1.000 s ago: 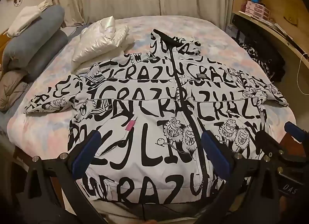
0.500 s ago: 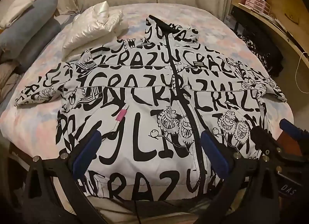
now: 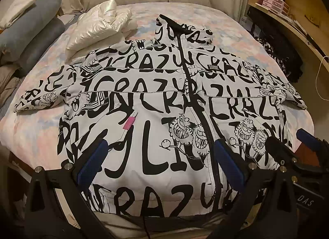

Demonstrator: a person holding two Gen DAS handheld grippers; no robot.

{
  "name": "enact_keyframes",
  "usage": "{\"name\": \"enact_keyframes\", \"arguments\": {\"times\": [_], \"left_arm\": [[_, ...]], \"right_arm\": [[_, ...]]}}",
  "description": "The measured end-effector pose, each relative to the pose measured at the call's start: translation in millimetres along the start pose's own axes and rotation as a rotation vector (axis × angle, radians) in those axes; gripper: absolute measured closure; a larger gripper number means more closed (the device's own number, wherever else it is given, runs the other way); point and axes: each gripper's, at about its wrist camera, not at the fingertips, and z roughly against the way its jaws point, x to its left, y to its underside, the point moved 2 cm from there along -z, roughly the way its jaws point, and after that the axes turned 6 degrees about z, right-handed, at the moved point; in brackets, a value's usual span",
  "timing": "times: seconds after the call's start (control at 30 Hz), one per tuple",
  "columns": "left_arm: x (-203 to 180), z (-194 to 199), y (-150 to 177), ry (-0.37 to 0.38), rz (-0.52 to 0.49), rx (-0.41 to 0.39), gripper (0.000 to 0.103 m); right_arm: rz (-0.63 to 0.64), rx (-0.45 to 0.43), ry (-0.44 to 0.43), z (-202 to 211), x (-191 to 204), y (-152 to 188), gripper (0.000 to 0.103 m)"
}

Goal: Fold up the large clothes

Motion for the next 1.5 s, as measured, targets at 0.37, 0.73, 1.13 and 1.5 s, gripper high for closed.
{"name": "enact_keyframes", "arguments": {"times": [0.37,0.73,1.13,1.5], "left_arm": [[1,-5,-1,-0.004,0.000,0.004,0.001],[0,-8,-4,-0.004,-0.001,0.004,0.001],[-3,-7,-11,-0.001,0.001,0.002,0.001],[-9,-4,-14,0.021,0.025,-0.010,0.001]], "right_arm": [[0.002,0.002,0.000,-3,0,0,0.000],[0.001,0.007,-0.001,-4,-1,-4,0.000],[0.002,0.004,0.001,-6,-2,-5,0.000],[0.018,-0.007,0.014,-4,-4,-10,0.000]]}}
